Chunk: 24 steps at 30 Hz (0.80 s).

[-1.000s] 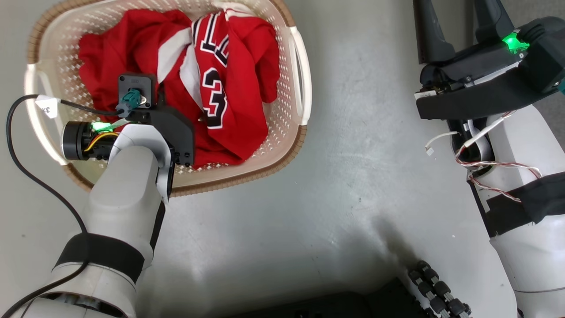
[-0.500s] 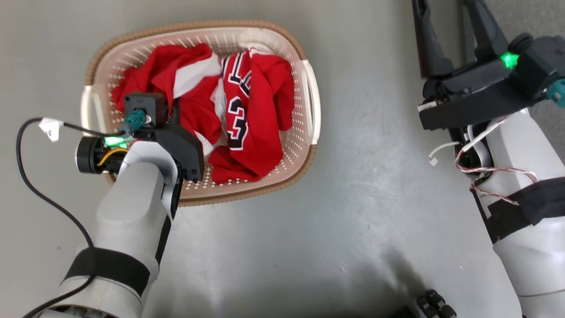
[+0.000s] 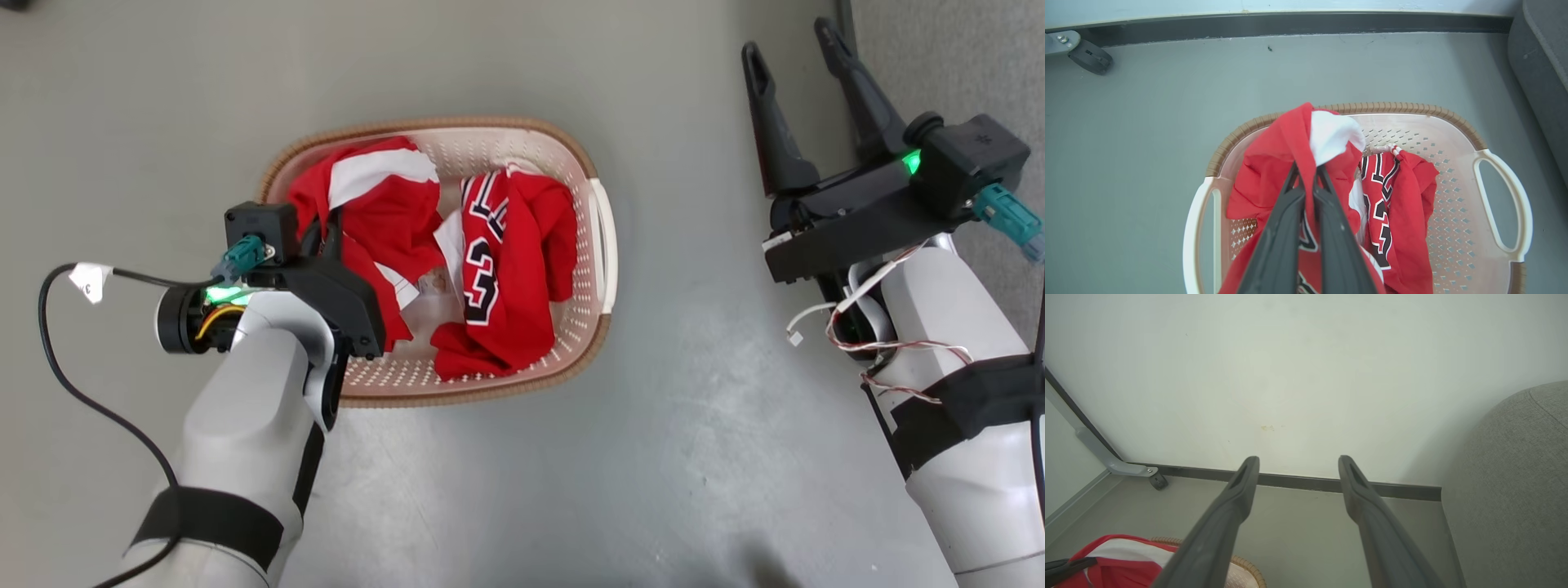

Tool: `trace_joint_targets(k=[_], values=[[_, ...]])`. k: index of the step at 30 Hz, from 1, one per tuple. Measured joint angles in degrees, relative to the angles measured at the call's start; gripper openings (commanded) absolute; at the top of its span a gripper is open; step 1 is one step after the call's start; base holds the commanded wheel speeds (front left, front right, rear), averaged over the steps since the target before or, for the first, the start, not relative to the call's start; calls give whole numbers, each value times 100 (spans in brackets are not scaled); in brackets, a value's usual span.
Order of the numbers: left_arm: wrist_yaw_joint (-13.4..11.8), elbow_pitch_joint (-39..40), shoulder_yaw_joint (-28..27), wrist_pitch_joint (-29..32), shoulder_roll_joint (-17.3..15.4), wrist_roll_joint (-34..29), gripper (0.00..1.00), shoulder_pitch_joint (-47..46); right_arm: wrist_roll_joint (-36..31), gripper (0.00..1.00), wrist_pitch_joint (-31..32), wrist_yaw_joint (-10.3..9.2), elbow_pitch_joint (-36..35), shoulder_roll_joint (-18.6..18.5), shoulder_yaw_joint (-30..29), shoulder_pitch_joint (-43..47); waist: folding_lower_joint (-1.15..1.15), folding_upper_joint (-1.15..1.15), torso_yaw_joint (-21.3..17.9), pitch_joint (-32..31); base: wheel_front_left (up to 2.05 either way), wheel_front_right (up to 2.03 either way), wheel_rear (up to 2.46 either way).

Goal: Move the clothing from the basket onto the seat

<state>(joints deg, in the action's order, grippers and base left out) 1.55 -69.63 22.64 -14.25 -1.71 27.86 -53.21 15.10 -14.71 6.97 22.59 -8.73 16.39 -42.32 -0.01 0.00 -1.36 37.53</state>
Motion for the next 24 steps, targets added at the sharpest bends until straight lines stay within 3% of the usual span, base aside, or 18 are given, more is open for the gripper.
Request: trace_joint_targets(k=[24], values=[[-112, 894, -531, -3, 4, 133, 0, 1102, 370, 100, 0, 11, 480, -87, 370, 453, -1, 0, 344, -1456, 0, 0, 0]])
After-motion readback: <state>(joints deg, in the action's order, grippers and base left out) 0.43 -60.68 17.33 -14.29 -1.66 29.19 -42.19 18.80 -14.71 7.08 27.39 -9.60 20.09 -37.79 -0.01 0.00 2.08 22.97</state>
